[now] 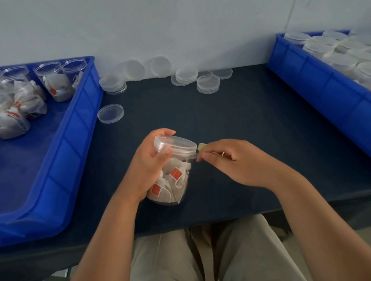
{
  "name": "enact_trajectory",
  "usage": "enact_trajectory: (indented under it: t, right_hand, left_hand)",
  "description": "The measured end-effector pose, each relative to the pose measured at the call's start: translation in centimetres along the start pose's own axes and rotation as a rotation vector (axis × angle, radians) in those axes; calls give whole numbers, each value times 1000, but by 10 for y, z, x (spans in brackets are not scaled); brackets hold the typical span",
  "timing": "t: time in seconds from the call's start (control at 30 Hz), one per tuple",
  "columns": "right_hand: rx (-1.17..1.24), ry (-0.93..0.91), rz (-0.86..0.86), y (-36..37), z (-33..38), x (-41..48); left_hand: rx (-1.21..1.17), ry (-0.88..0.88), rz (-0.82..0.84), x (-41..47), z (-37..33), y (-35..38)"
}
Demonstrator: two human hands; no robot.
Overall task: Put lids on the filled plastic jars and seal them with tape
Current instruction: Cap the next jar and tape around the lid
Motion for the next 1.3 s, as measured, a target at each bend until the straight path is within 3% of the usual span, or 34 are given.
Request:
enact_trajectory:
  t: [0.17, 0.43, 0.83, 1.0, 1.13, 1.3]
  right_hand:
    - [104, 116, -22, -2, -7, 0]
    - [-162, 276, -208, 2, 0, -4]
    - [-162, 306, -217, 2, 6, 24]
    - [-377, 403, -57, 21, -26, 36]
    - [-317, 318, -119, 29, -42, 28]
    - [-583, 196, -171, 40, -31, 23]
  left_hand:
    - [-15, -16, 39, 2, 1, 8]
    - [97, 78, -112, -8, -5, 10]
    - [249, 150, -166, 7, -17, -3]
    - [63, 121, 22, -12, -3, 26]
    - [-148, 75, -183, -20, 15, -4]
    - [-243, 38, -175, -18, 17, -16]
Point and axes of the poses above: each hand's wrist, its own x-axis towards the middle knuckle, its own y-axis out of the palm, z = x × y, the point moved 8 cm from there along x, towards the middle knuckle, and after that the axes turned 12 degrees about -x, right-handed, at the moved point
